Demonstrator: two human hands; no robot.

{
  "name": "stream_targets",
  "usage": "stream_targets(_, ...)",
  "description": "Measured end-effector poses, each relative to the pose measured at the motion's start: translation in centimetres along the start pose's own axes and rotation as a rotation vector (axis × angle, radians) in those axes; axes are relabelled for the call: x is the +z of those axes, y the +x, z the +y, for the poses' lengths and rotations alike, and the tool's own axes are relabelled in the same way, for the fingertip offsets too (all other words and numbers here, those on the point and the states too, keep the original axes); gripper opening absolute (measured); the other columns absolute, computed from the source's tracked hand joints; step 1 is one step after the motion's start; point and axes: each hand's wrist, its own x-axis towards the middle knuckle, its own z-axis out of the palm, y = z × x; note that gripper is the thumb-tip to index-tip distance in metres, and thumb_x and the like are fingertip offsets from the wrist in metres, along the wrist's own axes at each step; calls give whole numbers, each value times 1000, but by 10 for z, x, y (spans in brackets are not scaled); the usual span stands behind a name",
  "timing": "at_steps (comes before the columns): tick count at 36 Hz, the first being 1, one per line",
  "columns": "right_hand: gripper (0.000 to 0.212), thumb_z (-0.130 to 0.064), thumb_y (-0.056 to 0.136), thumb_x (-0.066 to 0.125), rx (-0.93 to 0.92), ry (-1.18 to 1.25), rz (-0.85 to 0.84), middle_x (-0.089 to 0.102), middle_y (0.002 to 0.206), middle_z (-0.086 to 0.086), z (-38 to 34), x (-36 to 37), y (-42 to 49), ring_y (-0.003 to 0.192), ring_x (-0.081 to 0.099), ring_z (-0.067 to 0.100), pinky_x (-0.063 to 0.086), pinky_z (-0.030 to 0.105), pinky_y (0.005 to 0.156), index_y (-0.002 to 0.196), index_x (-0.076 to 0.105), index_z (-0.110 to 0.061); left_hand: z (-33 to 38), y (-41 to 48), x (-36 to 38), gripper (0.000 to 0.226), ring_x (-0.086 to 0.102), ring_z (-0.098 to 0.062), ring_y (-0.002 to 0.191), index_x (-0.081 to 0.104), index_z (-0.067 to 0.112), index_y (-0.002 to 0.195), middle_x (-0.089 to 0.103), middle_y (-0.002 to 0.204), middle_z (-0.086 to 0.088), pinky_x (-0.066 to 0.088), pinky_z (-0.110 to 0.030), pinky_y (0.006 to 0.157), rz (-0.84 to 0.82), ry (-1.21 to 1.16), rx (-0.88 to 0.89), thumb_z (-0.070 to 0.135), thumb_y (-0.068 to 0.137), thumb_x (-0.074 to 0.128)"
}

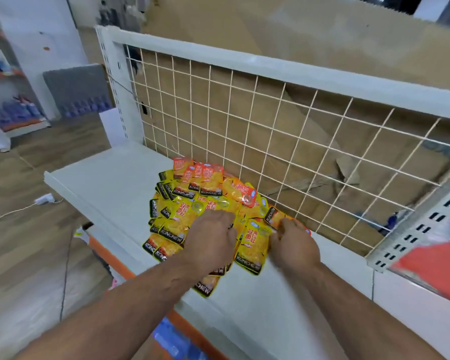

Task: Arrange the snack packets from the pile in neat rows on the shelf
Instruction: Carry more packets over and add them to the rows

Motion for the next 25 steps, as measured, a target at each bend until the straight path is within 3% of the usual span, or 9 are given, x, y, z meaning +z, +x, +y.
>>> stream_targets(2,28,-36,92,47,36,-7,-1,53,125,2,1,1,8,114,56,27,48,38,82,115,54,-22,-10,19,6,34,55,-27,99,66,16,106,66,100,-3,49,-40,82,-4,-28,53,27,89,39)
stream_targets(5,28,-39,92,48,56,-44,-6,56,121,5,2,3,20,110,59,30,49,38,80,113,52,-21,-21,52,10,21,57,-29,89,67,14,94,66,91,-6,52,-42,72,25,-13,108,14,84,49)
stream_targets(8,32,-38,90,54,94,-107,-18,50,124,5,1,5,27,106,62,32,49,38,75,113,50,-18,-27,82,11,17,55,-30,88,62,14,89,65,92,-6,46,-38,68,-13,76,158,4,77,55)
stream_targets(11,32,-39,90,56,109,-150,-48,47,121,6,0,7,31,102,64,31,50,37,75,113,53,-17,-31,104,14,36,50,-28,106,60,16,112,61,116,-2,42,-37,80,-90,167,217,11,76,58)
stream_targets(14,19,-30,94,49,91,-187,-56,44,114,5,2,10,34,94,64,31,52,39,73,106,56,-18,-28,123,11,66,35,-24,133,39,18,143,42,146,2,30,-45,103,-231,283,184,18,79,58)
stream_targets(16,16,-27,97,45,64,-202,-26,43,112,5,4,12,34,90,63,32,51,39,70,105,56,-18,-25,131,10,75,28,-25,139,29,17,149,37,150,0,21,-54,110,-317,326,163,18,79,58)
stream_targets(19,19,-30,101,40,27,-245,31,46,112,4,4,12,30,91,60,31,42,34,64,105,56,-20,-22,140,11,68,33,-26,132,41,18,140,46,137,-3,17,-60,111,-332,371,168,19,75,59)
stream_targets(22,19,-26,97,42,15,-341,97,52,112,0,4,4,25,93,62,28,39,33,62,108,57,-25,-19,150,8,48,38,-27,123,54,21,119,51,121,-4,23,-56,109,-252,360,195,19,71,62)
stream_targets(25,19,-25,94,44,17,-376,115,61,108,-2,4,-3,21,92,66,27,38,32,61,108,58,-26,-18,156,8,42,41,-25,118,55,23,113,55,117,0,29,-50,105,-134,289,232,16,72,63)
